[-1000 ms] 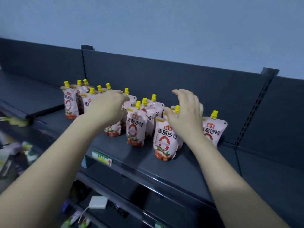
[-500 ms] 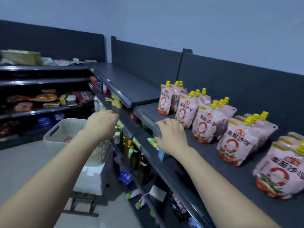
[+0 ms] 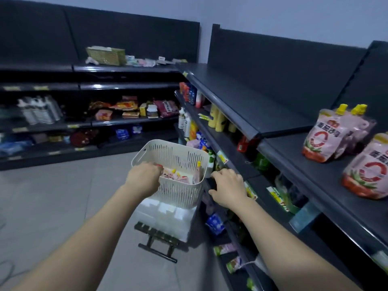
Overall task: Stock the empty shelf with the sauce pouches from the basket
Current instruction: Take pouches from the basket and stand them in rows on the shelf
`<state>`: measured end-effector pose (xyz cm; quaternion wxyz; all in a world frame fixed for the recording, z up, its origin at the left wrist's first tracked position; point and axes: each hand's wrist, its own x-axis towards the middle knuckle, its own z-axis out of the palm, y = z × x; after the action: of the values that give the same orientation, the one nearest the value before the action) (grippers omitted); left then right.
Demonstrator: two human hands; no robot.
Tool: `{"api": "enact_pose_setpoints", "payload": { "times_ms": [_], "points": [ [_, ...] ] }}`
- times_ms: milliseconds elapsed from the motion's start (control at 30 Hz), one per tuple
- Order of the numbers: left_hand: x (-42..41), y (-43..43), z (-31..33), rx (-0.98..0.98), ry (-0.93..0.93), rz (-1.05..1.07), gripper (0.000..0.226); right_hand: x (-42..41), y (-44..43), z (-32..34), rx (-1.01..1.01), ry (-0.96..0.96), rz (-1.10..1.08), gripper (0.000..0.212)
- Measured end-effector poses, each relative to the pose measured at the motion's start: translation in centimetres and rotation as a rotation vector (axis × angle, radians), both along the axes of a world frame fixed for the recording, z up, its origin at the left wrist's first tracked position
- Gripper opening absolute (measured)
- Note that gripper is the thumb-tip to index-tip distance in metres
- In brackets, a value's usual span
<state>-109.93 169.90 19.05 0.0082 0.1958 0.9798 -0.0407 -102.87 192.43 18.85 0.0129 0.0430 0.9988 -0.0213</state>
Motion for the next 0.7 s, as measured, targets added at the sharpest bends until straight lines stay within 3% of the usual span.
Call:
{"api": "enact_pose_setpoints", "payload": {
  "times_ms": [367,533,700],
  "points": [
    [-14.2,-0.9,-7.1,0.038,-0.101,0.102,0.02,-16.2,-2.1,-8.0,-0.044,-0.129,0.045,0.043],
    [-21.4,0.2,-11.2,0.004,-0.221,0.149,0.023,-23.6,-0.9,-12.1,-0.09,-0.221,-0.005,0.037],
    [-27.4,1.5,-16.1,-0.005,-0.398,0.183,0.02,-28.8,0.3,-16.5,-0.214,-0.264,-0.148,0.053]
  ]
}}
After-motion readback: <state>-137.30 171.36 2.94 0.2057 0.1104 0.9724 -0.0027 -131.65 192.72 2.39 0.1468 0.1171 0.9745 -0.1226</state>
